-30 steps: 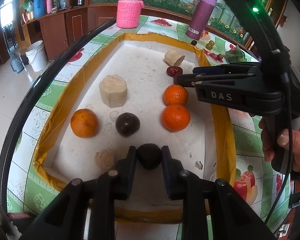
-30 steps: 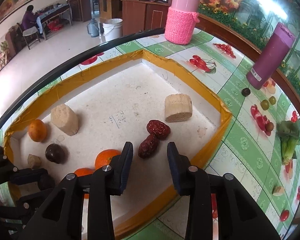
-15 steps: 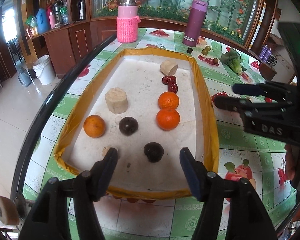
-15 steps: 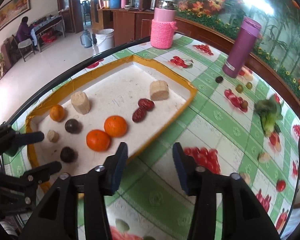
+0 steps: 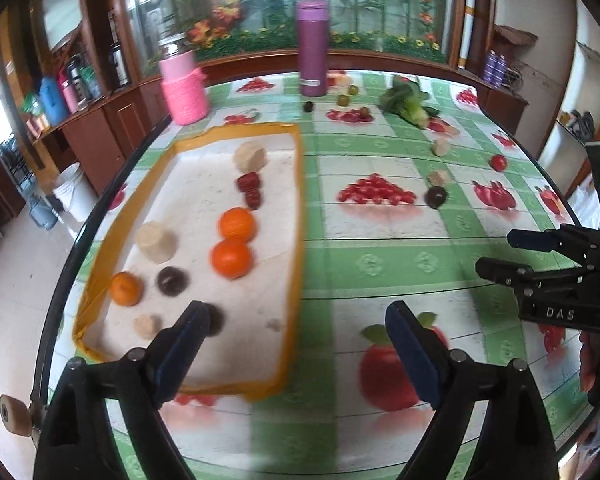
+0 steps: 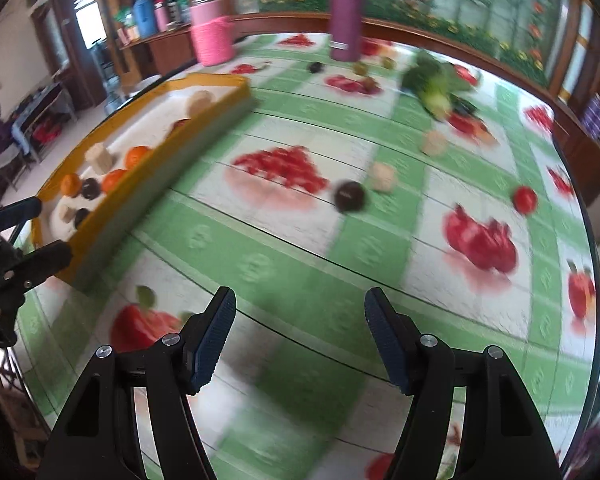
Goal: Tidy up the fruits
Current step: 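Move both open grippers back over the table toward the remaining fruits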
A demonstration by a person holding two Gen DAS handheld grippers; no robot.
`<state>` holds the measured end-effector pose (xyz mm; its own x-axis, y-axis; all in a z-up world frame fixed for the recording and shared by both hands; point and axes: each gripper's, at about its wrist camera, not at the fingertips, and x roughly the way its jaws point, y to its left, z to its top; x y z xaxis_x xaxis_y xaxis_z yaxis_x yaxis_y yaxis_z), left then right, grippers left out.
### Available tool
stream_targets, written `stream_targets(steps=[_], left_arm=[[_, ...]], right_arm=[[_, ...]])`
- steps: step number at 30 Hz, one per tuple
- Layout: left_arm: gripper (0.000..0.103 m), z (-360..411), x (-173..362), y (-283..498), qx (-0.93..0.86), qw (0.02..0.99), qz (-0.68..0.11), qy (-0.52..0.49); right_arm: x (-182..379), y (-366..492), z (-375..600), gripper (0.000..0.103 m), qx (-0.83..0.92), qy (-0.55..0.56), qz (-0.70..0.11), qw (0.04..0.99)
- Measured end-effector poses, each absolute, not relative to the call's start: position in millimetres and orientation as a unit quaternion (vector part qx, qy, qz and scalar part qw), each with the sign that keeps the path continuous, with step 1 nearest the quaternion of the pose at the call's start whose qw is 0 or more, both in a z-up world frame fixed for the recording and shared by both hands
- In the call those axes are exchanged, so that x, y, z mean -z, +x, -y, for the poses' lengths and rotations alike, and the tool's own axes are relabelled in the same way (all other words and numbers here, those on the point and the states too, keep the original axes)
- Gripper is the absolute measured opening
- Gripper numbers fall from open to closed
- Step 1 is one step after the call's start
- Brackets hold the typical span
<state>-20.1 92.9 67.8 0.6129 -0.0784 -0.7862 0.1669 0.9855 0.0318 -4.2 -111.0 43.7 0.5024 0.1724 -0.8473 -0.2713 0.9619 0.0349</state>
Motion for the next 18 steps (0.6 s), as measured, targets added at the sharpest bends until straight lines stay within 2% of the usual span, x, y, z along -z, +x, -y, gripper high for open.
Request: stream_targets(steps=[11,18], left_arm=[[0.093,-21,-64,-1,0.11,0.88,-0.452,0.094],[0.093,-6,-56,25,0.106,0.87,-0.475,0.076]], right_arm=[[-51,20,235,0.067,-0.025,0.036,-0.471,0.881],[-57,60,216,0.068,-0.075,0.044,-0.462,0.883]])
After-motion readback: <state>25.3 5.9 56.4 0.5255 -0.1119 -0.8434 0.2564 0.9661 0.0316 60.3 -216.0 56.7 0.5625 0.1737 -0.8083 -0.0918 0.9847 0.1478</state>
